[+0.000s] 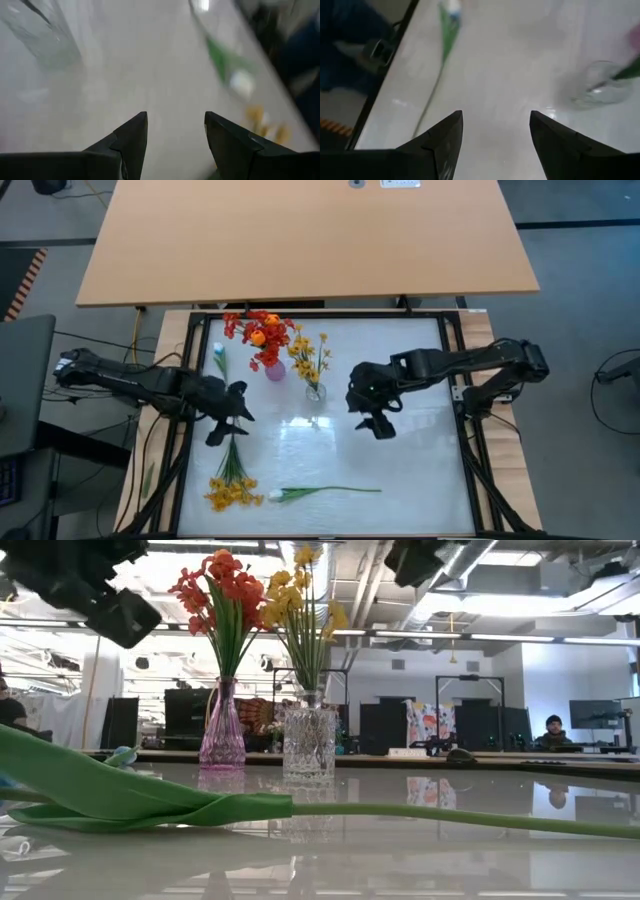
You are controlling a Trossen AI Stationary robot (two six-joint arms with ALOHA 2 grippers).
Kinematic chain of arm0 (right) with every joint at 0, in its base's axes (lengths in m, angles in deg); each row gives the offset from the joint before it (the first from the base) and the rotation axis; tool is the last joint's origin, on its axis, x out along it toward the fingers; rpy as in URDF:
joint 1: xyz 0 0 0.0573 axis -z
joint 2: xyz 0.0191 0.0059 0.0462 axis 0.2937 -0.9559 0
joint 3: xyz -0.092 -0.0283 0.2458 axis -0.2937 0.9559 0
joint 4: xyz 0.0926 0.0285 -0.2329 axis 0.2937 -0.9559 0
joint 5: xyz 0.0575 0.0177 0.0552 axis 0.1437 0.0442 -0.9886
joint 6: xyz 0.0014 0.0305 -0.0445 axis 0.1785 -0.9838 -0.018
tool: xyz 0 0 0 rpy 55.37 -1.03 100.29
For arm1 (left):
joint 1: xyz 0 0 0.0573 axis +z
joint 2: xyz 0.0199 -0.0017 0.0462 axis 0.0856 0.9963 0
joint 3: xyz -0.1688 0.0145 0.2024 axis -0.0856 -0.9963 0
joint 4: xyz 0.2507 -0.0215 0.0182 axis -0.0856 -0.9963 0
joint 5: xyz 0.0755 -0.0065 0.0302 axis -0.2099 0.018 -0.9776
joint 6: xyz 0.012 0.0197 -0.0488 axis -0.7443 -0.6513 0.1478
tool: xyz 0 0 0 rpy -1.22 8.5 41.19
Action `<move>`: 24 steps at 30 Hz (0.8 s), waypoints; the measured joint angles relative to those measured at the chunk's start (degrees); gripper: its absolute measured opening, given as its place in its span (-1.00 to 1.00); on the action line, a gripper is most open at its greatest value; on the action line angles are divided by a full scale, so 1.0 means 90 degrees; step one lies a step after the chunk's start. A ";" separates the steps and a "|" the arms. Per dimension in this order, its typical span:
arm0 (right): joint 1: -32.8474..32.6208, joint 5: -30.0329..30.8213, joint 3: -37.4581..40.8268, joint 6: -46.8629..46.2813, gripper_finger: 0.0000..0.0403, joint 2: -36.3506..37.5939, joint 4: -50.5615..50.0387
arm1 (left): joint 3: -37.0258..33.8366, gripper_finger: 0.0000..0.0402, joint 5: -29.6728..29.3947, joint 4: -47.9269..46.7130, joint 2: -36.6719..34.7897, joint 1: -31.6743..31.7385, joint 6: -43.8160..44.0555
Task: Sort flowers into vase by color
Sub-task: Put the yellow flowers into the transparent vase
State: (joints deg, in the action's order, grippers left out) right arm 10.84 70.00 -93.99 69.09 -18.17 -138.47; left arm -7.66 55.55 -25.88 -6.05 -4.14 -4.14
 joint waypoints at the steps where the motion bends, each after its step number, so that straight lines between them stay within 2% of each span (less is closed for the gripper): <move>1: -0.0072 -0.0035 0.0001 0.0080 0.27 -0.0003 -0.0037 | 0.0139 -0.08 -0.0007 -0.0252 0.0204 -0.0042 -0.0301; 6: -0.0426 -0.0048 0.0001 -0.0077 0.27 -0.0005 -0.0178 | 0.0689 -0.08 -0.0041 -0.1298 0.1371 -0.0314 -0.2029; 13: -0.1208 -0.0042 0.0008 -0.1970 0.27 -0.0007 -0.0271 | 0.0876 -0.08 -0.0299 -0.2138 0.2638 -0.0729 -0.3961; 19: -0.1930 0.0683 0.0009 -0.3313 0.27 -0.0039 -0.0095 | 0.0876 -0.08 -0.0577 -0.2560 0.3223 -0.1004 -0.4798; 21: -0.2107 0.0868 0.0009 -0.3847 0.27 -0.0078 0.0001 | 0.0810 -0.08 -0.0747 -0.2547 0.3367 -0.1053 -0.5003; 24: -0.2372 0.1144 0.0011 -0.4652 0.27 -0.0134 0.0208 | 0.0638 -0.08 -0.0662 -0.2317 0.3590 -0.1070 -0.5217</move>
State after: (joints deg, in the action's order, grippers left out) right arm -10.50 80.30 -93.90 27.22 -19.38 -136.60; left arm -1.91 49.60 -46.73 26.26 -13.77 -51.10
